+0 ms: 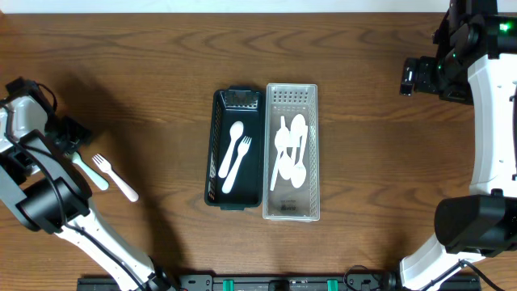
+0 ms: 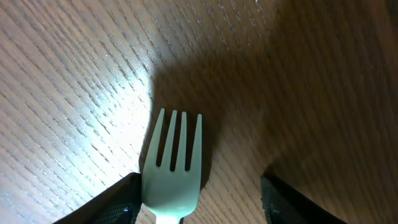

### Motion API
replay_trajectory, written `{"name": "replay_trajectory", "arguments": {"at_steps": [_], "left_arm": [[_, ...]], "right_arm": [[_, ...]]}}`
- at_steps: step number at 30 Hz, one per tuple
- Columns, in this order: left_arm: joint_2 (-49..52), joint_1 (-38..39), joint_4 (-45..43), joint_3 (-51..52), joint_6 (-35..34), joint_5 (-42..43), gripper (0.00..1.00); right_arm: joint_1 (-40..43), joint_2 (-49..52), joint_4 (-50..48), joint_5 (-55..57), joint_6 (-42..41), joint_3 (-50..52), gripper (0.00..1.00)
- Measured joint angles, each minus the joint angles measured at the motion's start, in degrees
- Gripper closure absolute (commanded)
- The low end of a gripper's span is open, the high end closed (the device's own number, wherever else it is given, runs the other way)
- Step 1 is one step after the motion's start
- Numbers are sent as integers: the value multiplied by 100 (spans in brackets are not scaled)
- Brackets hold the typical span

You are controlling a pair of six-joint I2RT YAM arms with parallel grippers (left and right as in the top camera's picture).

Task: Pack container
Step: 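Return the left gripper left and grasp a white fork, then place the fork into the black basket with the left gripper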

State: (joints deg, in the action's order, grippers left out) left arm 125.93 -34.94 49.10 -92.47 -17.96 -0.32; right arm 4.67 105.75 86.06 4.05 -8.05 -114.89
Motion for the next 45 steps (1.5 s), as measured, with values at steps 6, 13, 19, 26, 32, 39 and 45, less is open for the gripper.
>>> {"name": "replay_trajectory", "arguments": {"at_steps": [6, 13, 19, 26, 32, 39, 45], "left_arm": [[-133, -4, -275, 264, 0, 92, 49], [-157, -4, -308, 315, 0, 168, 74], [-175, -4, -291, 321, 15, 140, 94], [-208, -4, -90, 308, 17, 188, 94], [-647, 162, 367, 317, 155, 304, 94], [-2739, 1414, 494, 249, 511, 452, 94], [-3700, 2946, 516, 201, 686, 592, 94]], "right_arm": [[2, 0, 2, 0, 2, 0, 2], [0, 2, 42, 0, 0, 0, 2], [2, 0, 61, 0, 0, 0, 3], [2, 0, 66, 0, 0, 0, 2], [2, 0, 46, 0, 0, 0, 3], [0, 2, 13, 0, 0, 0, 2], [0, 0, 7, 0, 0, 0, 2]]}}
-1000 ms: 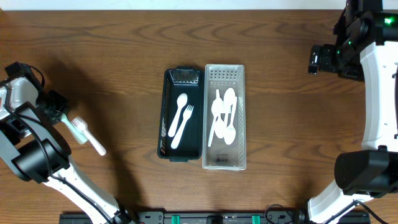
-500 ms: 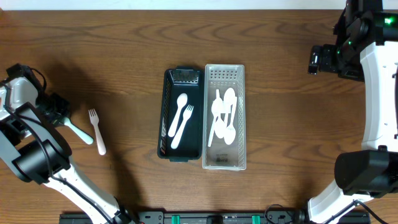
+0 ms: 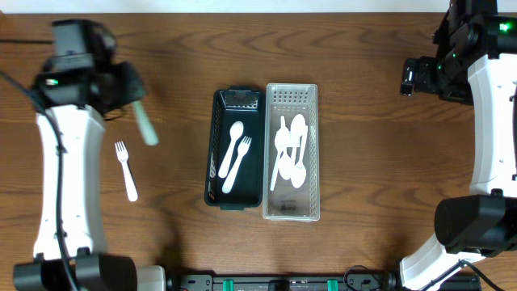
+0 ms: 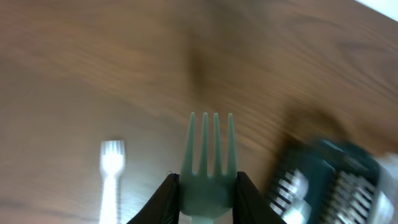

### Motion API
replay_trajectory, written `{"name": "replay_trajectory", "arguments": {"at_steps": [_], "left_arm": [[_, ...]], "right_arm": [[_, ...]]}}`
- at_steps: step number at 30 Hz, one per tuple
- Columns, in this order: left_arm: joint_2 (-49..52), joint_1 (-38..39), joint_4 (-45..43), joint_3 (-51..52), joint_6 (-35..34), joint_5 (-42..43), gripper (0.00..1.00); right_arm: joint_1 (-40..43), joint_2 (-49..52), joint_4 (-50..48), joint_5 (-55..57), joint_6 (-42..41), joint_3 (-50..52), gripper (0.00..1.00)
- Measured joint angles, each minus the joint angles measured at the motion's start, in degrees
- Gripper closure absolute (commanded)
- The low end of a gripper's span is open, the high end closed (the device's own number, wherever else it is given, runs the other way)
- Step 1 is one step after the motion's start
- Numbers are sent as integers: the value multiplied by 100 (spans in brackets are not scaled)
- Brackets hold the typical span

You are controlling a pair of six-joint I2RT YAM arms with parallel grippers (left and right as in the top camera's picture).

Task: Pack container
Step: 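Place the fork into the black basket with the left gripper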

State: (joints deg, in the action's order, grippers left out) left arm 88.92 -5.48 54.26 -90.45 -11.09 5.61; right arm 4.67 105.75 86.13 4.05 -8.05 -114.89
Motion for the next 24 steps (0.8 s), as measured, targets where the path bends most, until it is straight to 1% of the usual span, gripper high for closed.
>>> {"name": "replay_trajectory", "arguments": {"at_steps": [5, 12, 16, 24], "left_arm": [[-9, 1106, 118, 0, 66, 15, 94], [433, 2203, 286, 0, 63, 24, 94], [981, 2605, 337, 2, 37, 24, 94], [2258, 2914, 332, 11, -127, 24, 94]], "right_arm": [[2, 0, 2, 0, 0, 0, 2], [2, 0, 20, 0, 0, 0, 2], [0, 0, 33, 0, 0, 0, 2], [2, 0, 70, 2, 28, 0, 1]]}}
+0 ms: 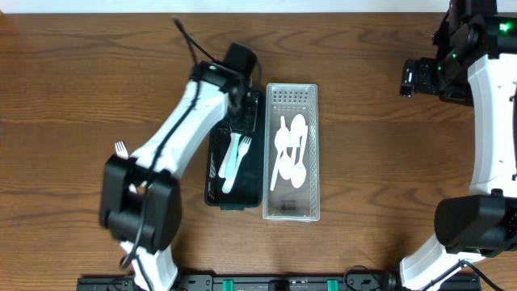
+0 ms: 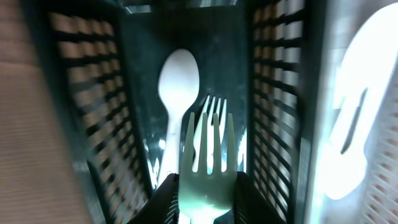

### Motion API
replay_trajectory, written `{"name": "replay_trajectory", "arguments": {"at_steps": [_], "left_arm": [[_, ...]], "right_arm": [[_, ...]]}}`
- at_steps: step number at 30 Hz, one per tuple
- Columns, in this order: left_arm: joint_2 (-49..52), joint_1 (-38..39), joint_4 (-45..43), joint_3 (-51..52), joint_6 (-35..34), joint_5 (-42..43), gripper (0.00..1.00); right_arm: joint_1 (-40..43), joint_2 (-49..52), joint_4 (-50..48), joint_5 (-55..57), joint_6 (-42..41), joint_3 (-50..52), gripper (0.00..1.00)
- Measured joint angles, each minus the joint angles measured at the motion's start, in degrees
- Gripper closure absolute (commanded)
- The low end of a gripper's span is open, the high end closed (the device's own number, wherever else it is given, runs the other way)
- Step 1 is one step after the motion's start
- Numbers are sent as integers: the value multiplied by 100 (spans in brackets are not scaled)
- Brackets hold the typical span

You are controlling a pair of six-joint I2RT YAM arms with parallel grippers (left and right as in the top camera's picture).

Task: Pack container
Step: 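Place the fork into the black basket with the left gripper, then move the left gripper back and grasp the last white fork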

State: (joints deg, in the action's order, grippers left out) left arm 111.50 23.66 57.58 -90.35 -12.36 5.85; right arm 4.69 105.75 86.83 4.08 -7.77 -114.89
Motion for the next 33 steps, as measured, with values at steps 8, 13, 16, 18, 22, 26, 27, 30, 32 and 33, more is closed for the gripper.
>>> {"name": "replay_trajectory", "arguments": {"at_steps": [8, 13, 16, 18, 22, 26, 27, 30, 32, 33], "left_arm": [[815, 9, 48, 22, -87, -2, 71], [776, 9, 66, 44, 55, -81, 62], [621, 9, 177, 44, 186, -295, 61], [376, 9, 269, 42, 282, -422, 53], [-400, 7, 328, -15, 413, -599, 41], [-1429, -66, 387, -131, 553, -846, 30], [-1665, -118, 446, -160, 562, -929, 27], [-2332, -487, 717, -210, 616, -1102, 15], [-2660, -883, 918, -216, 560, -1189, 14], [-2782, -1102, 1008, -216, 525, -1220, 14]], "right_arm": [[0, 0, 37, 0, 129, 0, 1], [-2, 0, 37, 2, 192, 0, 1], [0, 0, 37, 0, 221, 0, 1], [0, 0, 35, 0, 240, 0, 1], [-2, 0, 35, 0, 243, 0, 1], [0, 0, 35, 2, 245, 0, 1], [0, 0, 37, 2, 247, 0, 1], [0, 0, 37, 2, 284, 0, 1], [0, 0, 37, 0, 293, 0, 1], [-2, 0, 37, 2, 302, 0, 1]]}}
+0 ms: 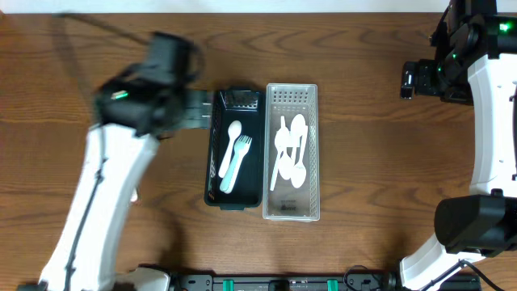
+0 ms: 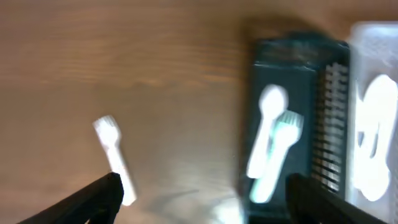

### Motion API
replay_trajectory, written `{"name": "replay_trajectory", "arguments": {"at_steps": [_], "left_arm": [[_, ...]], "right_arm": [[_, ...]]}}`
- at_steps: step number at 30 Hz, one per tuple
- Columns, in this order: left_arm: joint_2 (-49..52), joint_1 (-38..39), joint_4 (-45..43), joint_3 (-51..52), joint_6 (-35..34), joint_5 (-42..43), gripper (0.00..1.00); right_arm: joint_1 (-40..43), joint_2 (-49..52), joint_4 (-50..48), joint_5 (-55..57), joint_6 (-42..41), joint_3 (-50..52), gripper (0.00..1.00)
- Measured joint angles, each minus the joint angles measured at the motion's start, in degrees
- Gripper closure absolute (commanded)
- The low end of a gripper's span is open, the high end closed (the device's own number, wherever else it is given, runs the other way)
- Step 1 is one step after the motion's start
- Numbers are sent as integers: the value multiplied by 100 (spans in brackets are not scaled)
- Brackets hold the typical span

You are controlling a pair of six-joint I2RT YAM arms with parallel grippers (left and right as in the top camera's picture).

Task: Pack container
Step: 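Move the left gripper back and grasp the last white fork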

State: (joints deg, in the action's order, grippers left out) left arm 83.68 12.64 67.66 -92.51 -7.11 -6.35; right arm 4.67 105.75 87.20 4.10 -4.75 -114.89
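Observation:
The dark green tray [image 1: 216,174] at the table's middle holds a white spoon [image 1: 232,135] and a mint-green fork [image 1: 233,168] lying side by side; the left wrist view, blurred, shows the same mint fork [image 2: 275,171] and spoon [image 2: 268,121]. My left gripper [image 1: 202,113] hovers open and empty just left of the tray's far end; its fingers [image 2: 93,199] frame the wood below. A white fork [image 2: 115,160] lies on the table to the left. My right gripper [image 1: 410,81] hangs far off at the back right.
A clear plastic tray [image 1: 313,153] with several white spoons stands against the dark tray's right side. The left arm's white link stretches from the front left across the table. The right arm stands along the right edge.
The mint fork has left my left gripper and now lies in the dark tray beside the white spoon. The gripper has opened and moved to the left of the tray.
My left gripper stood open around the mint fork at the table's left edge. Then it held the fork raised, with the white fork left on the table. Then it held the fork over the dark tray. Now the fork lies there, released. The right arm never moved.

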Motion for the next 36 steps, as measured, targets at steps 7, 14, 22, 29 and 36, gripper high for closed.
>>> {"name": "replay_trajectory", "arguments": {"at_steps": [7, 14, 22, 29, 36], "left_arm": [[-177, -1978, 273, 26, -83, 66, 11], [479, -3204, -109, 549, -116, 393, 11], [1659, -3434, -706, 1285, 332, 531, 11], [2092, -3434, -1565, 1989, 577, 772, 11], [2214, -3434, -1864, 2330, 614, 841, 12]], "right_arm": [[0, 0, 0, 0, 31, 0, 1], [2, 0, -2, 0, 33, 0, 1], [2, 0, 0, -2, 33, 0, 1], [2, 0, 11, 0, 35, 0, 1], [0, 0, 24, -2, 35, 0, 1]]}}
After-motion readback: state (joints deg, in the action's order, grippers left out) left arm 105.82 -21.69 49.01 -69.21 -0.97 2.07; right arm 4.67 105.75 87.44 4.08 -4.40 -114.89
